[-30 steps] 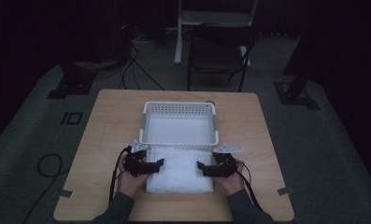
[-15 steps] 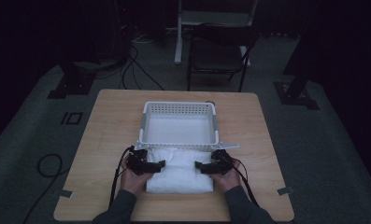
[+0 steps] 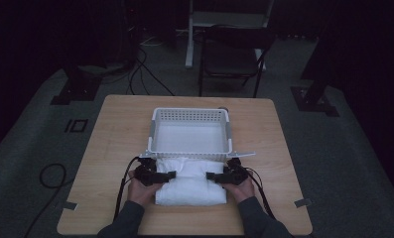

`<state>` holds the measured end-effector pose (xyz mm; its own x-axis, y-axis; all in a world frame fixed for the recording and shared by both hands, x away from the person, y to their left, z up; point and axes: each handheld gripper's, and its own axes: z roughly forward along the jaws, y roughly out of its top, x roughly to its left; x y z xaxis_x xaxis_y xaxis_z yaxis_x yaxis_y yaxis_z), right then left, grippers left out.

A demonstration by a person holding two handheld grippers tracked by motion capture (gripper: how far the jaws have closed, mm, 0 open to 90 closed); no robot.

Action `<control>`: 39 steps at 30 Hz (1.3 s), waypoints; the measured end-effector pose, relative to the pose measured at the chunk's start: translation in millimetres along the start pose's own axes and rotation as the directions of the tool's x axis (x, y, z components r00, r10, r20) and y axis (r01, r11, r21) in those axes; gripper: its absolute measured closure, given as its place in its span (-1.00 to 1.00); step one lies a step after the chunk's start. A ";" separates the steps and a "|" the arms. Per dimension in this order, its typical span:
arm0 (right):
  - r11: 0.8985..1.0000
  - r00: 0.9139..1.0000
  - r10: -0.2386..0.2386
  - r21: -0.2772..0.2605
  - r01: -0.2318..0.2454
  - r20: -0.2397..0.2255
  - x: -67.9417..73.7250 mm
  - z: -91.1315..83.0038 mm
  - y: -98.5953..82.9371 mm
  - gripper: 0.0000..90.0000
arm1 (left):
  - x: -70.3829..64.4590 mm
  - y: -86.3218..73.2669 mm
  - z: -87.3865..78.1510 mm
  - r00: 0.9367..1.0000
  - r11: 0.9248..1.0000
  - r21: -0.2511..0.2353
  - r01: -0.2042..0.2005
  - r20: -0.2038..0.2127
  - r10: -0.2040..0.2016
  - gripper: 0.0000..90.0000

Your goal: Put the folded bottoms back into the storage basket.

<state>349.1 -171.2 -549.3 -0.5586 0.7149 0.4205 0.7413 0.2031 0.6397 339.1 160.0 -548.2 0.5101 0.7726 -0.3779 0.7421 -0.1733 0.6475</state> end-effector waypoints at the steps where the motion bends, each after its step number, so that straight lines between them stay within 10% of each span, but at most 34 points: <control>1: 1.000 1.000 0.005 -0.003 -0.005 -0.013 -1.1 0.0 -0.3 -0.39 | 0.0 0.0 0.0 1.000 1.000 0.000 0.000 0.000 0.000 -0.57; 13: 0.996 0.987 0.089 -0.004 -0.090 -0.130 -7.7 0.9 -4.5 0.18 | -5.4 -2.0 -1.8 0.998 1.000 -0.013 -0.012 0.056 0.012 0.02; 39: 0.991 0.995 -0.083 -0.106 0.077 -0.057 22.3 -23.8 -7.6 0.46 | -46.3 -8.1 -32.3 0.985 0.979 -0.117 -0.169 -0.062 0.163 0.36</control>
<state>322.2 -172.8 -529.5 -0.6388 0.6563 0.4015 0.6522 0.1852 0.7351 295.4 145.4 -514.5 0.5961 0.7706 -0.2253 0.5891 -0.2291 0.7749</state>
